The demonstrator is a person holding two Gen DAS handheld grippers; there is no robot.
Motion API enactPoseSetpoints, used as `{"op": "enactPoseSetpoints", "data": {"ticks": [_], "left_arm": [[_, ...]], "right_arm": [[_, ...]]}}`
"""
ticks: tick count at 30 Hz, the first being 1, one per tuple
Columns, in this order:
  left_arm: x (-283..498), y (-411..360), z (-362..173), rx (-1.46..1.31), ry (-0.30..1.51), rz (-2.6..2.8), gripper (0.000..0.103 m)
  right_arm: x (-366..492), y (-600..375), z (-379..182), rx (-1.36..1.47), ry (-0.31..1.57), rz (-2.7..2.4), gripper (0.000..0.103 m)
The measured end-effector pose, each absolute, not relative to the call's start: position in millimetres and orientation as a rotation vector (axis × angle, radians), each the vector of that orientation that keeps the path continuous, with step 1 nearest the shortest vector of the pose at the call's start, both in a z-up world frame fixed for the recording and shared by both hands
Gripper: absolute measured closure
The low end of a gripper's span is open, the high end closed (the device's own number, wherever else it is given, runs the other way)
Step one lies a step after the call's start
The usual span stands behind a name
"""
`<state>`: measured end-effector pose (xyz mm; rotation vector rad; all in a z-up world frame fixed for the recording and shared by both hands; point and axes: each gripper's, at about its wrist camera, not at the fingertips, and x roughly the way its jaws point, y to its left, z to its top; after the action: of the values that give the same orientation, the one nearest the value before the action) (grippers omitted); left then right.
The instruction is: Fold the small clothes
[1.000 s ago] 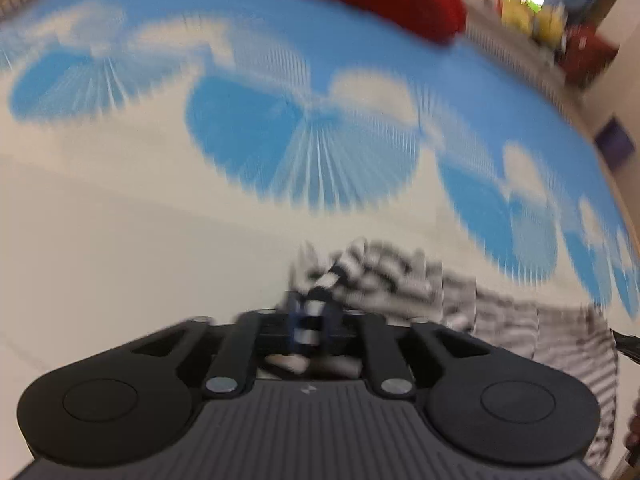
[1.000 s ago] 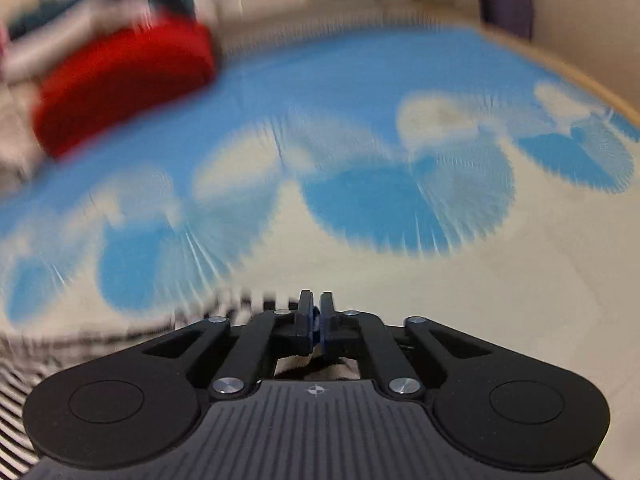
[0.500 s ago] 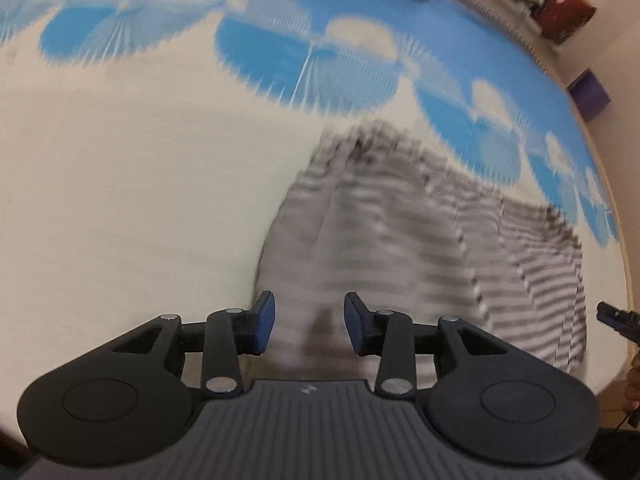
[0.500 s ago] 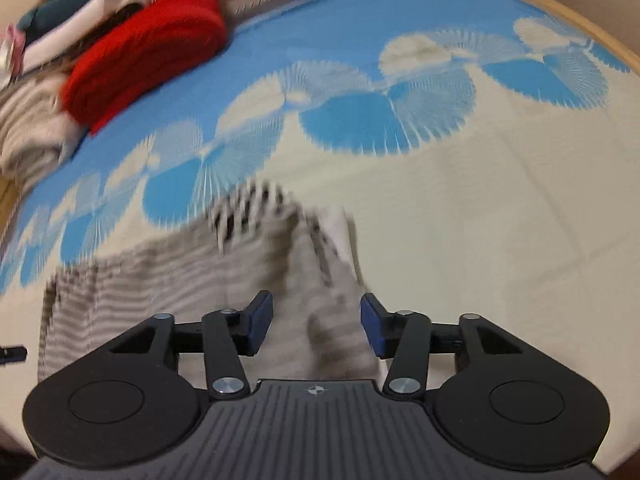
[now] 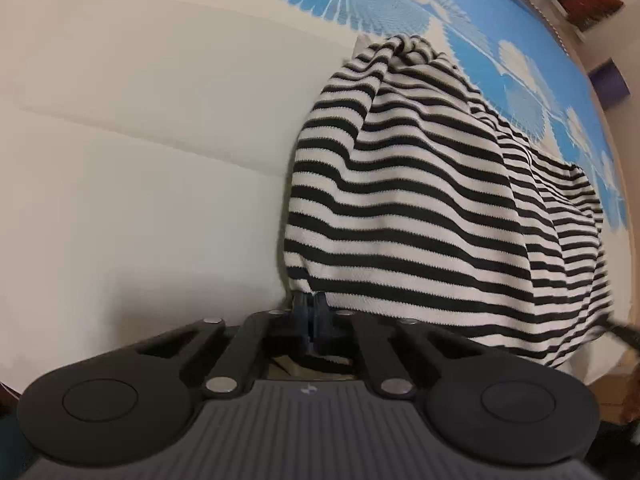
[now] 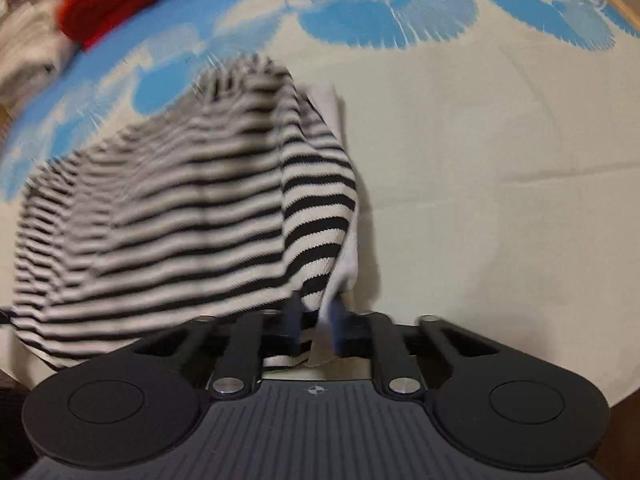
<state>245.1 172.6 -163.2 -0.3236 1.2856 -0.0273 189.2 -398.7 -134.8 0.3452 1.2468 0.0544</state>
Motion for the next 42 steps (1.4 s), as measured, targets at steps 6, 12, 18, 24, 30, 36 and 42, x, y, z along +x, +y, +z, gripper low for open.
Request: {"op": "enactPoseSetpoints", "data": {"ticks": [6, 12, 18, 24, 30, 36, 42], "left_arm": [[239, 182, -144, -0.270, 1.196, 0.051, 0.102], [250, 170, -162, -0.139, 1.305, 0.126, 0.098], [249, 154, -116, -0.302, 1.027, -0.095, 0.087], [260, 90, -139, -0.100, 1.162, -0.242, 0.078], [263, 70, -161, 0.036, 1.248, -0.159, 0.067], [265, 80, -146, -0.057, 1.150, -0.149, 0.067], [266, 97, -158, -0.036, 1.238, -0.067, 0.066]], "right_arm": [[175, -412, -103, 0.331, 1.108, -0.015, 0.095], [178, -402, -142, 0.252, 1.332, -0.094, 0.091], [172, -386, -94, 0.081, 1.044, -0.163, 0.078], [179, -370, -107, 0.123, 1.102, 0.068, 0.068], [184, -353, -152, -0.046, 1.333, 0.064, 0.055], [195, -364, -127, 0.076, 1.198, 0.005, 0.055], [192, -363, -135, -0.035, 1.255, -0.076, 0.055]]}}
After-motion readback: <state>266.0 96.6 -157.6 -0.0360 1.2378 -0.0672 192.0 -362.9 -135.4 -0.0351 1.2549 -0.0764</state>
